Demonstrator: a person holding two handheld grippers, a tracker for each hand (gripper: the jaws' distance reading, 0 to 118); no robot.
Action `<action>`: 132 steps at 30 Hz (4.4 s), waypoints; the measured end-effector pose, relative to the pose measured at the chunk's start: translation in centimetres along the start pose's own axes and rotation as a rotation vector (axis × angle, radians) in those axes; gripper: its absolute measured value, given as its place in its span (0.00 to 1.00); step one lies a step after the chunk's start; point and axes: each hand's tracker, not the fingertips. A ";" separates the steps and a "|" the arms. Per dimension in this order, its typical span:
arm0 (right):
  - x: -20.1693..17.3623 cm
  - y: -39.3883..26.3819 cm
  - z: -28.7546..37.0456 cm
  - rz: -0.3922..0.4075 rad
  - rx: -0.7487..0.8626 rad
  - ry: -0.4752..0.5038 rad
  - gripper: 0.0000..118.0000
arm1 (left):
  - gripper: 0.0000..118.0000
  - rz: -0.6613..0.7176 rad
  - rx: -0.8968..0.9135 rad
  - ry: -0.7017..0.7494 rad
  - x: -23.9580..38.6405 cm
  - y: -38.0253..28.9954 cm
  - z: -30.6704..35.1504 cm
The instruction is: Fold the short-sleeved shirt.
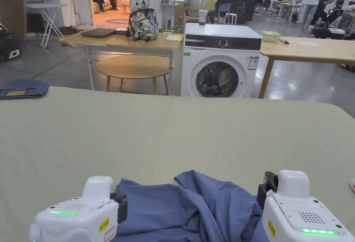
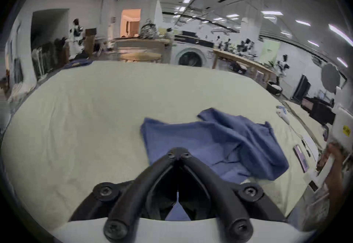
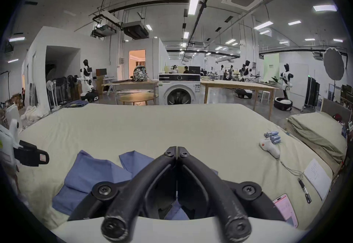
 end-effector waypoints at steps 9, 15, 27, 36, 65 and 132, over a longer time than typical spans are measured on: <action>0.0 -0.5 -0.9 0.012 -0.025 0.003 0.00 | 0.00 0.104 -0.162 -0.020 -6.4 5.6 -7.4; 0.9 -1.1 -1.6 0.015 -0.045 -0.017 0.00 | 0.54 0.118 -0.318 -0.104 -6.7 9.1 -13.6; 3.9 -3.1 -2.4 0.038 -0.113 -0.081 0.00 | 0.38 0.025 -0.477 0.129 -4.5 7.6 -22.3; 5.9 -3.4 -3.2 0.006 -0.162 -0.103 0.00 | 0.00 -0.075 -0.395 0.050 -2.7 8.0 -20.2; 11.4 -4.3 -16.1 -0.202 -0.652 0.006 0.03 | 0.00 0.040 -0.140 -0.008 -5.8 4.9 -4.7; 9.4 0.5 -0.8 0.132 -0.226 -0.174 0.02 | 0.00 0.090 0.121 0.212 -16.7 2.4 7.0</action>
